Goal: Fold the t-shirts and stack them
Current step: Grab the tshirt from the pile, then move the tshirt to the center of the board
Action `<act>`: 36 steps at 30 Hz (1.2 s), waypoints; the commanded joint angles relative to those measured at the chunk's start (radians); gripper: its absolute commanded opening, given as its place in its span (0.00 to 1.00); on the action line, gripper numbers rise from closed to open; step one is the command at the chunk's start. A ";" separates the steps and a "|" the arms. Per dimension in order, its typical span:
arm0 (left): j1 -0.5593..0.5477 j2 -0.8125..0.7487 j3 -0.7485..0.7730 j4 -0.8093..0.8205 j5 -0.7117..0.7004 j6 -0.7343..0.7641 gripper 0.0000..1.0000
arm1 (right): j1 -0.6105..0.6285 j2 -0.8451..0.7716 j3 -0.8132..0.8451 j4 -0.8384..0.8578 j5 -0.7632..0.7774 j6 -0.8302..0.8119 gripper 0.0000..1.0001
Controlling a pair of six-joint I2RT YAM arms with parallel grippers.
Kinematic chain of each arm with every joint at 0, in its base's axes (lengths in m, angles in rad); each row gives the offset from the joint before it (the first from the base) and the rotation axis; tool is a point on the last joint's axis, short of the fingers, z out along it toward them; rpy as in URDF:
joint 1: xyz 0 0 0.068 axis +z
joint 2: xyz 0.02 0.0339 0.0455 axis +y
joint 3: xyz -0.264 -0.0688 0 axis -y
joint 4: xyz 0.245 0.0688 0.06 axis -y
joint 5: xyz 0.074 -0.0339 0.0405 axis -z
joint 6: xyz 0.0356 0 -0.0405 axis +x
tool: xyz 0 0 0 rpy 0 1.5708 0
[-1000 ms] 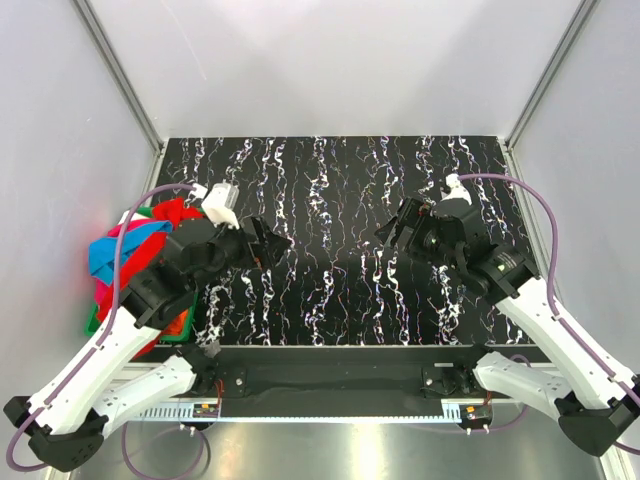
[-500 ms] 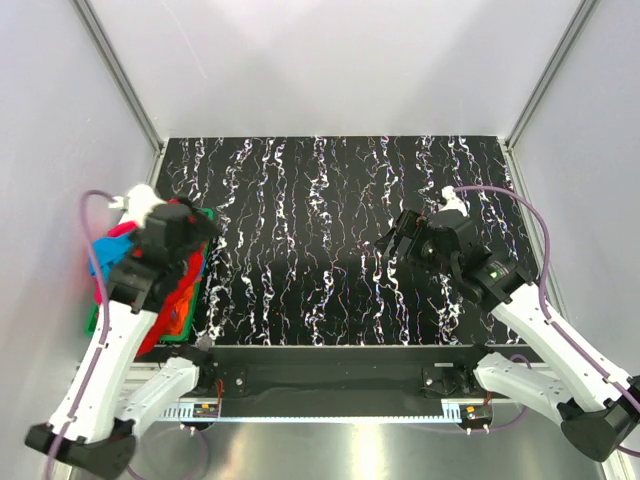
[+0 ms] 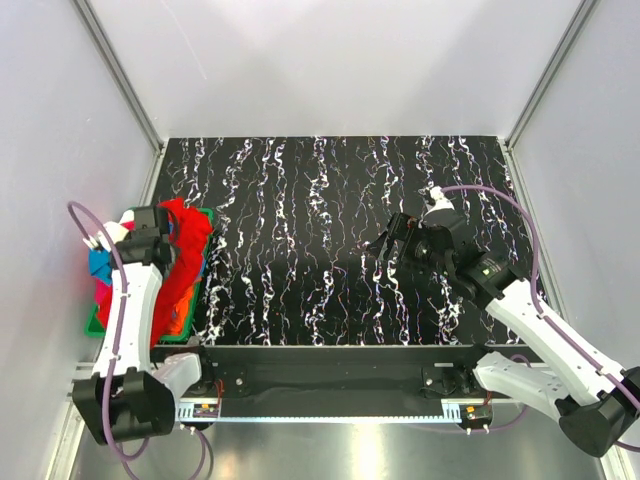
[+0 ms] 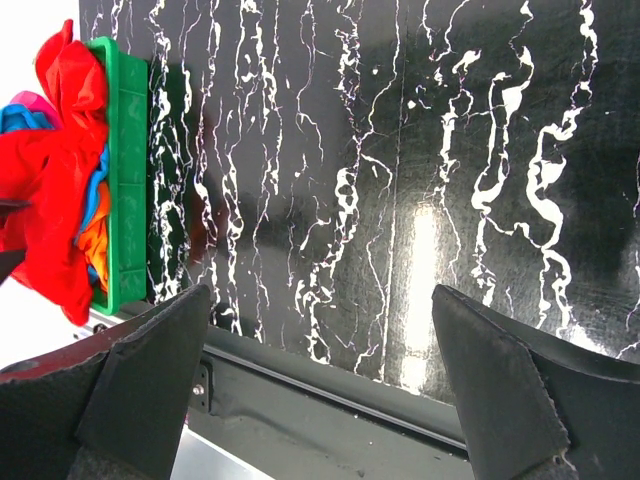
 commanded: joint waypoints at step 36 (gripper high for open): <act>-0.563 0.159 0.630 0.719 0.858 0.212 0.00 | 0.007 -0.130 0.015 0.008 0.035 -0.037 1.00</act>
